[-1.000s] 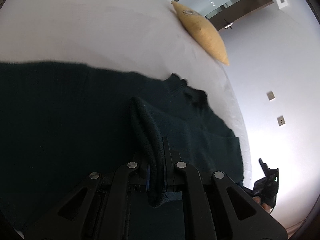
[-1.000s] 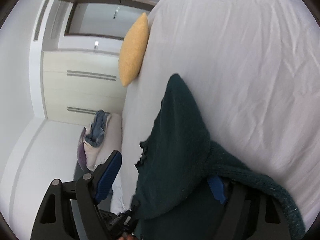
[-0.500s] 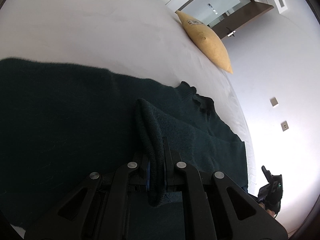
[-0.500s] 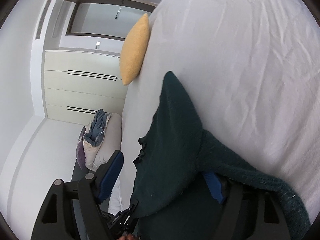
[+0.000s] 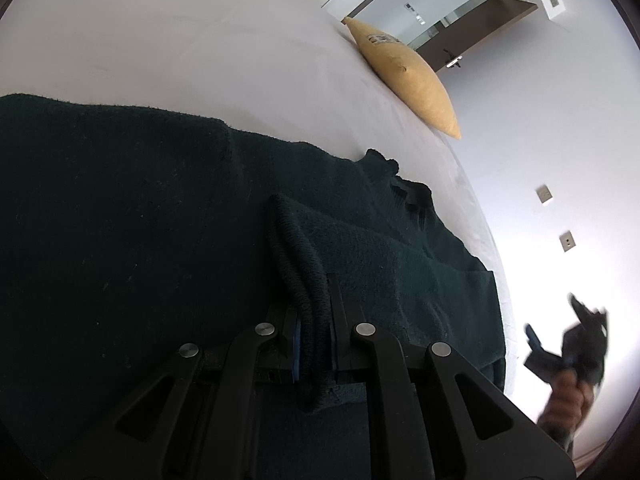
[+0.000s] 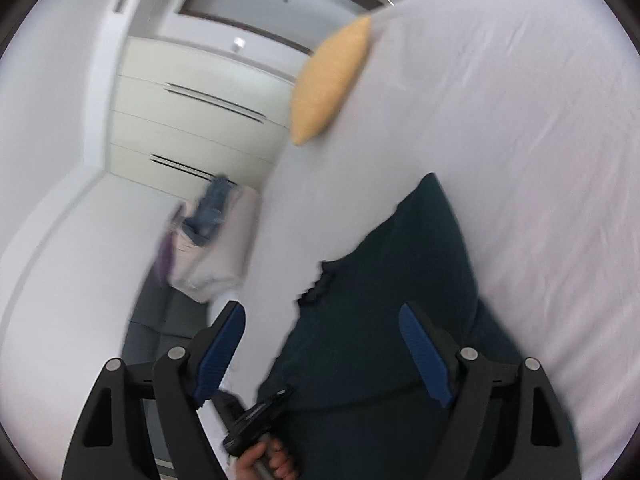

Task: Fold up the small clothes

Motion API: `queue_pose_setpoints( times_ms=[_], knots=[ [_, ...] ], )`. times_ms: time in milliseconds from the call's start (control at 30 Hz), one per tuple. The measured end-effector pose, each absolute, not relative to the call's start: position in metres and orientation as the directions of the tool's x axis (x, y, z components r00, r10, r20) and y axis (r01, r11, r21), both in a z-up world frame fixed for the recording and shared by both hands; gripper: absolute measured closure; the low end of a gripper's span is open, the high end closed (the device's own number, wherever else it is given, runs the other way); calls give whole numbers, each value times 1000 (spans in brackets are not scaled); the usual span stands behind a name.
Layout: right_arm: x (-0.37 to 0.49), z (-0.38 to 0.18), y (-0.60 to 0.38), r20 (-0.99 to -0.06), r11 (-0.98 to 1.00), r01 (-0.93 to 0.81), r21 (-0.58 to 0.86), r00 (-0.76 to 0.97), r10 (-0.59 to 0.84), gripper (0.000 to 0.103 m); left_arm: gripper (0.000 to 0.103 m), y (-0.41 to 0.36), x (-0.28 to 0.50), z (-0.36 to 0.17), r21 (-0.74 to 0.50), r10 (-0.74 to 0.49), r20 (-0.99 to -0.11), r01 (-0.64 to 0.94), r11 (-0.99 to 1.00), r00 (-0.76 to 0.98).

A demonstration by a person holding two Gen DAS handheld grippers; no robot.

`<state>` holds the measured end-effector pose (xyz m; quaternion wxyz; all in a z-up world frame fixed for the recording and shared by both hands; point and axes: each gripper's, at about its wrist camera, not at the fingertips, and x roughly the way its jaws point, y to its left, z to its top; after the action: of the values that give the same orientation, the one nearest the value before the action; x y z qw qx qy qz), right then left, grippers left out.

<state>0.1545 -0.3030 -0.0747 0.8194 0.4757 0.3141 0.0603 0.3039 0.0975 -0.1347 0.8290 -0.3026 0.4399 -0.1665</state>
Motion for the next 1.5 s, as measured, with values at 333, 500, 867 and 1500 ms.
queue_pose_setpoints(
  times_ms=[333,500,867,1500],
  knots=[
    [248,-130,-350,-531,512,288,809,731,428,32,93,94,296,-138,-622,-518,-621,32,782,589],
    [249,-128,-344,-559,546,275,791,688,464,31,92,94,295,-139,-620,-512,-625,25,785,590],
    [138,-132,-314,-521,548,185,816,647,557,31,92,102,297,-136,-669,-554,-602,14,743,575],
    [13,-96,-181,-457,533,105,840,666,590,24,13,384,57,-131,-916,-202,-385,-347,203,900]
  ],
)
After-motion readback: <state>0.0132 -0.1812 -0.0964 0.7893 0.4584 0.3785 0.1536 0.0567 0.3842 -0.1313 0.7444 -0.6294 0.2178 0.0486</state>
